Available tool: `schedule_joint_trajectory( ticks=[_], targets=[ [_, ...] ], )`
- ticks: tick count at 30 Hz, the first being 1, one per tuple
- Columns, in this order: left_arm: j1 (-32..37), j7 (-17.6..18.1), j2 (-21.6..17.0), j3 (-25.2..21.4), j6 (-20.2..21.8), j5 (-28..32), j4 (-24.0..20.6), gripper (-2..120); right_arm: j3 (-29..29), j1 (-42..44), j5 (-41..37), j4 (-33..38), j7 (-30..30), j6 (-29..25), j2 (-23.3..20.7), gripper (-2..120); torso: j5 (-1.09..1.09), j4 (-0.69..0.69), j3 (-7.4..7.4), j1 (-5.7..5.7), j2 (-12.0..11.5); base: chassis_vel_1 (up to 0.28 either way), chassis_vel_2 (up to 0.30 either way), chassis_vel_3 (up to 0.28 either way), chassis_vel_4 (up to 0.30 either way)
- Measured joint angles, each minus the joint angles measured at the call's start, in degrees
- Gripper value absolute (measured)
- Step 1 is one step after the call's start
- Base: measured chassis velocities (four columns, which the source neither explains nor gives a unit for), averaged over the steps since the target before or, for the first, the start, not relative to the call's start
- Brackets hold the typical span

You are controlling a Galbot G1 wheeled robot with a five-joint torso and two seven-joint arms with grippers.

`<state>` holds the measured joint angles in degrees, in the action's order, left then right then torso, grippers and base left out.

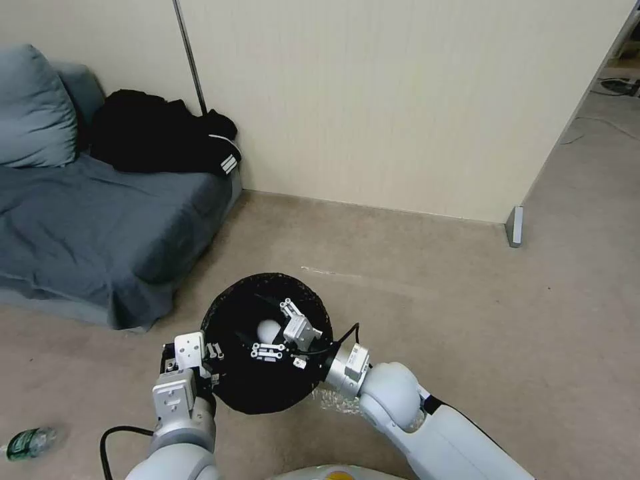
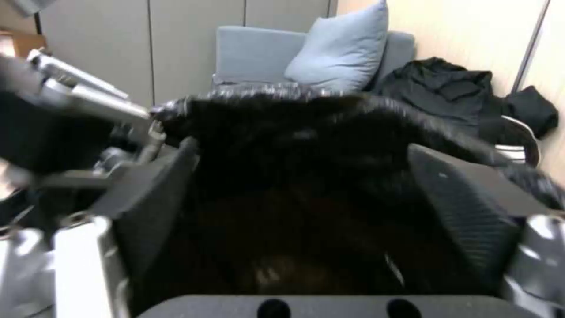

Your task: Pick up the trash bin, then pick up the garbage from the floor and place it into the trash bin.

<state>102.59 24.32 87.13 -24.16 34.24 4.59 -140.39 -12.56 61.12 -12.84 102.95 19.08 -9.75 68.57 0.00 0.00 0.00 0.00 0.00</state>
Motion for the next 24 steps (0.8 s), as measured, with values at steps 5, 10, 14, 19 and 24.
schedule_joint_trajectory(
  ticks=[5,10,14,19,24],
  targets=[
    [-0.41,0.01,-0.06,-0.67,0.01,0.53,0.01,0,0.32,0.27,0.02,0.12,0.51,0.01,-0.2,99,0.0,0.0,0.0,0.0,0.0,0.0,0.0,0.0,0.0],
    [-0.22,-0.01,-0.09,-0.72,0.01,0.56,0.08,0,0.48,0.45,0.2,0.4,0.78,-0.02,-0.64,100,0.0,0.0,0.0,0.0,0.0,0.0,0.0,0.0,0.0],
    [-0.21,-0.01,-0.06,-0.72,0.01,0.54,0.1,0,0.69,0.27,0.15,1.25,0.87,-0.02,-1.44,100,0.0,0.0,0.0,0.0,0.0,0.0,0.0,0.0,0.0],
    [-0.29,-0.01,-0.03,-0.72,0.01,0.3,0.5,0,1.43,0.32,0.01,6.02,0.35,0.02,-2.36,100,0.0,0.0,0.0,0.0,0.0,0.0,0.0,0.0,0.0],
    [-0.24,0.0,-0.01,-0.67,0.01,0.11,0.7,0,1.42,-0.03,-0.04,8.15,-0.13,0.21,-2.62,100,0.0,0.0,0.0,0.0,0.0,0.0,0.0,0.0,0.0]
  ],
)
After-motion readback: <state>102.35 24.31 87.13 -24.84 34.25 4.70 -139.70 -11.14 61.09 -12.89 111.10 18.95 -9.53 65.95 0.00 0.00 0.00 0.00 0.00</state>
